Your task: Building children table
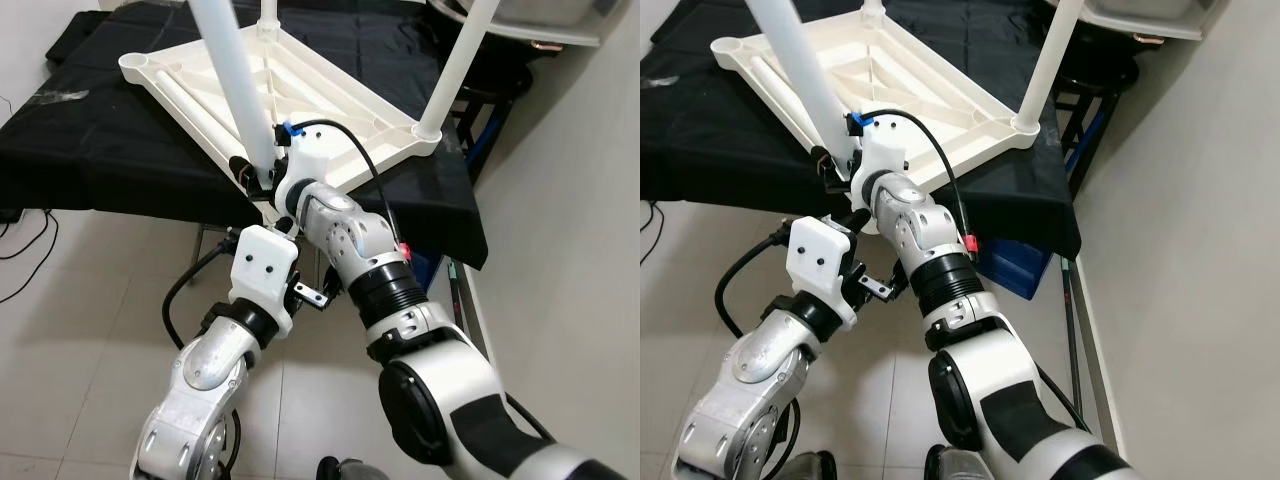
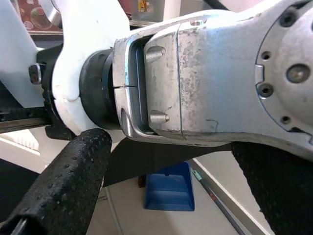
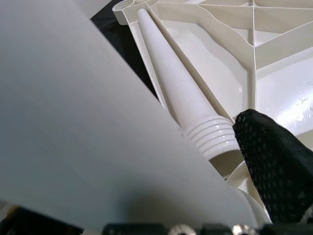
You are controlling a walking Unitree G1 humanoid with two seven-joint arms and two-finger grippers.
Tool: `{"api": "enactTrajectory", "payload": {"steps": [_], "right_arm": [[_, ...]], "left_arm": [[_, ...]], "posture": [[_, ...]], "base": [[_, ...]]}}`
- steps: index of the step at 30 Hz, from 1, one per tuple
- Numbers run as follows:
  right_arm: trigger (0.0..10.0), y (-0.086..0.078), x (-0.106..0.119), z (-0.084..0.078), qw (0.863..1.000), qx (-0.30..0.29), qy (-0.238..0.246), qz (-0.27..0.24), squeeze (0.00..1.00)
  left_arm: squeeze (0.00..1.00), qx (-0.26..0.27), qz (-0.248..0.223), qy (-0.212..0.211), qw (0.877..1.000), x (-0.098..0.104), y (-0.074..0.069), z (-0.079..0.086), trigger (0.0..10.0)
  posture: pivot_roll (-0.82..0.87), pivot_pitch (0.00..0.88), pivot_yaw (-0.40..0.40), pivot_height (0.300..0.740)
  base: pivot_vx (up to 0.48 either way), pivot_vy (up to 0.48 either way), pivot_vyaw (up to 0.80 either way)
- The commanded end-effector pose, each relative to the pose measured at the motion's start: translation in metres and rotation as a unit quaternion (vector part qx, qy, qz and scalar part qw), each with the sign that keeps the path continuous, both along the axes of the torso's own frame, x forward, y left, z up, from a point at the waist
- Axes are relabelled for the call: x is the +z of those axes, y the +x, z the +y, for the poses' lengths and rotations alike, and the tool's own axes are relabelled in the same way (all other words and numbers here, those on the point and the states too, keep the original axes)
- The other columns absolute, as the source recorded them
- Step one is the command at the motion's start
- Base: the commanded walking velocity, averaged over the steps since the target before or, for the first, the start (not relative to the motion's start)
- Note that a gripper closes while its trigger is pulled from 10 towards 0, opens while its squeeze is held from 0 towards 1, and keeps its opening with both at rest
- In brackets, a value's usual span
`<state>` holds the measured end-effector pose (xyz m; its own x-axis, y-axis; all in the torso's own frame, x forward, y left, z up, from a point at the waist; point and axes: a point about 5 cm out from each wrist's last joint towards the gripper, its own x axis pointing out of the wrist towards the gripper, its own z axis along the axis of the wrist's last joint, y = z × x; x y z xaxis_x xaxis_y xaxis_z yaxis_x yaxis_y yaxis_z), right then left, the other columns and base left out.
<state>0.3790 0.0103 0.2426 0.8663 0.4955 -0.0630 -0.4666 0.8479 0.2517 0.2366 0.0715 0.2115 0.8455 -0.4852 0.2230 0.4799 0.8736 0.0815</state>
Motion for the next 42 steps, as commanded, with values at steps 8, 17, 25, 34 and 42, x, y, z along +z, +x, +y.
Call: {"api": "enactTrajectory", "payload": {"steps": [8,17,25,34,42], "right_arm": [[10.0,-0.004,-0.033,-0.022,0.998,-0.035,0.01,0.041,0.0],[8.9,-0.001,-0.028,-0.033,0.998,-0.061,0.021,0.025,0.0],[0.0,0.005,-0.022,-0.056,0.995,-0.095,0.032,-0.001,0.0],[0.0,0.002,-0.02,-0.071,0.99,-0.127,0.06,-0.023,0.0],[0.0,-0.01,0.005,-0.103,0.975,-0.139,0.105,-0.135,0.0]], "left_arm": [[0.0,-0.019,-0.02,-0.004,1.0,0.009,-0.002,-0.004,10.0],[0.0,-0.026,-0.021,-0.001,0.999,0.009,-0.004,-0.007,10.0],[0.0,-0.026,-0.026,0.01,0.999,0.007,-0.002,-0.006,10.0],[0.0,-0.031,-0.01,0.025,0.999,-0.004,-0.001,-0.005,10.0],[0.0,-0.011,0.06,0.047,0.997,-0.042,0.003,0.003,10.0]], "posture": [[0.14,0.165,-0.12,0.74],[0.14,0.161,-0.108,0.74],[0.13,0.126,-0.102,0.74],[0.14,0.069,-0.091,0.74],[0.13,0.03,-0.074,0.74]], "base": [[0.0,0.0,0.0],[0.0,0.0,0.0],[0.0,0.0,0.0],[0.0,0.0,0.0],[0.0,0.0,0.0]]}}
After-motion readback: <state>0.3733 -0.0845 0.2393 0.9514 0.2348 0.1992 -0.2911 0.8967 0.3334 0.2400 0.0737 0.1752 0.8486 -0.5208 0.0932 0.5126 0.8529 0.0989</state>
